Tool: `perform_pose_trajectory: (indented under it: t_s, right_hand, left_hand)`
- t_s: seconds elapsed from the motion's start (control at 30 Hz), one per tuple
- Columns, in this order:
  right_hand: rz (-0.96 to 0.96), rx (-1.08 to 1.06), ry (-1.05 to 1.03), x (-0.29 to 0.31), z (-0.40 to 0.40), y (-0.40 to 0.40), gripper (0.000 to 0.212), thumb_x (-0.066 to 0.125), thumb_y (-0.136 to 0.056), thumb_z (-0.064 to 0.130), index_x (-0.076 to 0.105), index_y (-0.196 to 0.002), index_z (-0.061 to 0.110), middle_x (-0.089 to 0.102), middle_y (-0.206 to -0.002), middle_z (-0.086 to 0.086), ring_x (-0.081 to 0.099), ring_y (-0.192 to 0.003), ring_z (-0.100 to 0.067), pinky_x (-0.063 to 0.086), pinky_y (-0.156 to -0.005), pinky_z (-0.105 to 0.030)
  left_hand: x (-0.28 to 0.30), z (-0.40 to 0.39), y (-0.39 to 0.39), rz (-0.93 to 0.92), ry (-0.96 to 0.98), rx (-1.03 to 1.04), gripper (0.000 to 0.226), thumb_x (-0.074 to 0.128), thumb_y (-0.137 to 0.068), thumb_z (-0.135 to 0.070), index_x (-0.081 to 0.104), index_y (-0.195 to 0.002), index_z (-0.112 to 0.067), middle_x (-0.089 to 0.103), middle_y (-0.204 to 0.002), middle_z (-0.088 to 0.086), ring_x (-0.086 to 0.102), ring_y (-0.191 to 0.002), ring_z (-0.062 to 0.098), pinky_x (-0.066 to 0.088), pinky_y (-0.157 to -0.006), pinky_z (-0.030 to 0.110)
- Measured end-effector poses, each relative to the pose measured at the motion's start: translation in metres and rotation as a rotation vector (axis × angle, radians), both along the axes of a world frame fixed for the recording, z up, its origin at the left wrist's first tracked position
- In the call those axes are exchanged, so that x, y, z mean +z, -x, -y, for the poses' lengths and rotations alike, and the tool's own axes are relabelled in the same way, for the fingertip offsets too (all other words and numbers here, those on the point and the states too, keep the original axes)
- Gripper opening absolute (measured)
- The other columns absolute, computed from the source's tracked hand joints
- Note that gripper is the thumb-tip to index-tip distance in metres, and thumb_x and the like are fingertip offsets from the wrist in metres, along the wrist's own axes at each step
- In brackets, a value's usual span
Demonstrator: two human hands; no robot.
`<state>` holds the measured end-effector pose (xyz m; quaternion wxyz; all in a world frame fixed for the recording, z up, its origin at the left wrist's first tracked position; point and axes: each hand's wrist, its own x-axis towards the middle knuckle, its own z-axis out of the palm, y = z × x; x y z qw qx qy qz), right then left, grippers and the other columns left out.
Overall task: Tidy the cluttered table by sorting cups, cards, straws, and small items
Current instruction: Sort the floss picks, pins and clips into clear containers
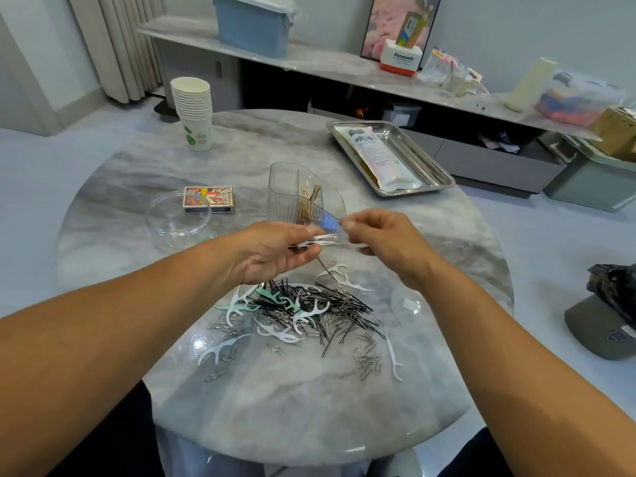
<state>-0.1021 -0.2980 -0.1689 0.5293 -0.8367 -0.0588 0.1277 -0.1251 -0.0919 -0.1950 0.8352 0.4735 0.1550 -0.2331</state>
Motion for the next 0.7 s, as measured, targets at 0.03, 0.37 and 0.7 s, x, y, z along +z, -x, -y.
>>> perform_pose_trajectory:
  t_s: [0.03, 0.37, 0.7]
  right_hand:
    - [0.029, 0.001, 0.175, -0.004, 0.005, -0.004, 0.013, 0.078, -0.088, 0.022, 0.076, -0.1, 0.017, 0.074, -0.093, 0.003, 0.066, -0.083, -0.01, 0.051, -0.082, -0.029]
    - [-0.014, 0.151, 0.862, -0.043, 0.001, 0.004, 0.009, 0.083, -0.08, 0.017, 0.075, -0.079, 0.02, 0.074, -0.083, 0.008, 0.071, -0.085, -0.017, 0.059, -0.082, -0.035]
    - [0.108, 0.09, 0.773, -0.017, 0.006, -0.004, 0.019, 0.075, -0.09, 0.022, 0.063, -0.077, 0.03, 0.065, -0.081, 0.018, 0.063, -0.088, -0.012, 0.053, -0.093, -0.042]
  left_hand:
    - [-0.002, 0.0, 0.0, 0.004, -0.024, 0.012, 0.016, 0.059, -0.097, -0.005, 0.069, -0.105, 0.005, 0.062, -0.103, 0.015, 0.066, -0.079, 0.017, 0.062, -0.071, 0.022]
    - [-0.007, 0.0, -0.003, -0.07, -0.066, 0.096, 0.031, 0.052, -0.104, -0.019, 0.067, -0.108, 0.008, 0.059, -0.126, 0.025, 0.069, -0.093, 0.03, 0.063, -0.069, 0.031]
    - [-0.007, -0.002, -0.003, -0.107, -0.095, 0.077, 0.061, 0.042, -0.106, -0.043, 0.065, -0.115, 0.012, 0.058, -0.126, 0.028, 0.069, -0.103, 0.035, 0.062, -0.069, 0.034]
